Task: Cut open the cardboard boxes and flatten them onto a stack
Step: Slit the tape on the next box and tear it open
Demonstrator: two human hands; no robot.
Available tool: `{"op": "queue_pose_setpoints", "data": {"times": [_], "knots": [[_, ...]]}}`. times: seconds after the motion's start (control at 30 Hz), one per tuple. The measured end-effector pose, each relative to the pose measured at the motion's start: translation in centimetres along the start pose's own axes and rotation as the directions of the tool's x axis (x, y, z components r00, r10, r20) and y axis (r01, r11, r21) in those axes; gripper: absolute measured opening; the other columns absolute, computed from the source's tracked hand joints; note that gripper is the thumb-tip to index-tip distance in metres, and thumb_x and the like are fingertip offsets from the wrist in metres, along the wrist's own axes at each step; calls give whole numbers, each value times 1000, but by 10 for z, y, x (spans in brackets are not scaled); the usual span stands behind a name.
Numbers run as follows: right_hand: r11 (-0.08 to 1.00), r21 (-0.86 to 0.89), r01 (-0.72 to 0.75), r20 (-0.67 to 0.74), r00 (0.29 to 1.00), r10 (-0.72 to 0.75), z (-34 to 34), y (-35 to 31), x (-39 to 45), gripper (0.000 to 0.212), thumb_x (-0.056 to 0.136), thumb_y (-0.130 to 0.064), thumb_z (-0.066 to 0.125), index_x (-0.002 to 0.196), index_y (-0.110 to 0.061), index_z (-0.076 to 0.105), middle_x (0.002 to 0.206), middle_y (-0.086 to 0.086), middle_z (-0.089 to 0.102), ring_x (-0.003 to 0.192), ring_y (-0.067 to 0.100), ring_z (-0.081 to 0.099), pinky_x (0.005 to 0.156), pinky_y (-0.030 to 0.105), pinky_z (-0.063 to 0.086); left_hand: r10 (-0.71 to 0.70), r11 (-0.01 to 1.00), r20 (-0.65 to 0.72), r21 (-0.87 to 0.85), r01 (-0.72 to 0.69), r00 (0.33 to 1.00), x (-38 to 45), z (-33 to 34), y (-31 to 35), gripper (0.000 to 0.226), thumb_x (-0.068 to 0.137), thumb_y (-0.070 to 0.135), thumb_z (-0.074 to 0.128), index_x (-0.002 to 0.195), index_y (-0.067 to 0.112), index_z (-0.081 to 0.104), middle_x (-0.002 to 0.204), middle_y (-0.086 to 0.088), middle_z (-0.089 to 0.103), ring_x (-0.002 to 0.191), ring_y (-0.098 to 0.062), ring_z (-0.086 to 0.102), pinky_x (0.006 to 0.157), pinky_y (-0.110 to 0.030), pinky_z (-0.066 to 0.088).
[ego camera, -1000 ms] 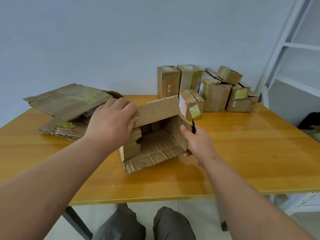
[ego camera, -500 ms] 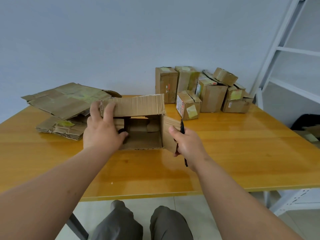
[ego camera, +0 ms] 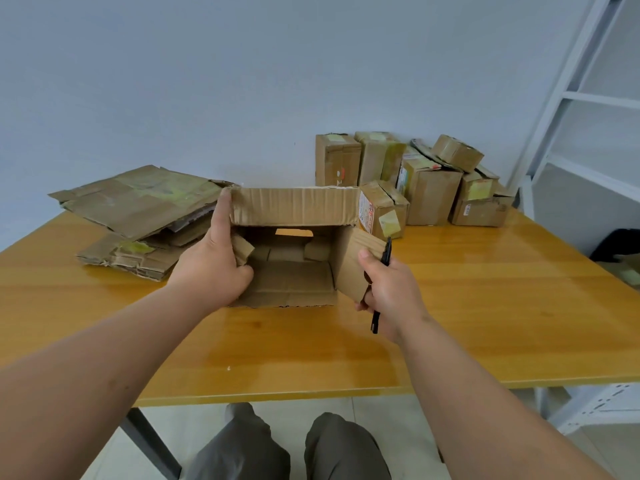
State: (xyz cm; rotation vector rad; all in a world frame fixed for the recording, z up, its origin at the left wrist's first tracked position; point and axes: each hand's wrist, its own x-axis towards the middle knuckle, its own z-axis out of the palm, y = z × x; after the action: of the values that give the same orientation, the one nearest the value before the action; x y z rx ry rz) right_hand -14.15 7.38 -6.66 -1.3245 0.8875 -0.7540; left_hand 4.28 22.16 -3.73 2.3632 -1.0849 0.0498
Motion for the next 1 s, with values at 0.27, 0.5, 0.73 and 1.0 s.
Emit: {"op": "queue_pose_setpoints", "data": {"times": [0.27,0.5,0.73,1.0], "knots": [[997,34,-68,-161,984,73,-1,6,5,24,100,-42,50,108,-20,55,73,3,46,32,8,45,70,43,57,161,982,190,63,-175,969,-7,1,-5,122,86,11,61,135,41,-46,138,-12,54,64,-14,65,56,-34,58],[994,48,-96,-207,973,104,4,5,3,26,102,-40,48,109,-17,54,67,2,41,27,6,38,71,42,55,160,987,139,-46,-155,977,-8,12,-8,126,85,2,63,133,48,-45,155,1,37,78,-18,68,56,-35,60],[971,158,-178,64,983,170,-16,0,-2,9,96,-14,53,89,-8,52,79,6,51,32,10,26,65,43,52,158,959,259,190,-210,953,0,-3,-28,76,96,5,50,156,32,13,152,3,41,117,-17,57,84,-25,52],[974,124,-192,-13,981,195,-45,-6,13,30,91,-22,48,112,-10,66,110,5,73,38,12,21,55,30,38,306,822,419,337,-460,855,6,-25,-54,100,96,8,51,137,64,-22,155,31,-14,111,-5,54,83,-22,53]]}}
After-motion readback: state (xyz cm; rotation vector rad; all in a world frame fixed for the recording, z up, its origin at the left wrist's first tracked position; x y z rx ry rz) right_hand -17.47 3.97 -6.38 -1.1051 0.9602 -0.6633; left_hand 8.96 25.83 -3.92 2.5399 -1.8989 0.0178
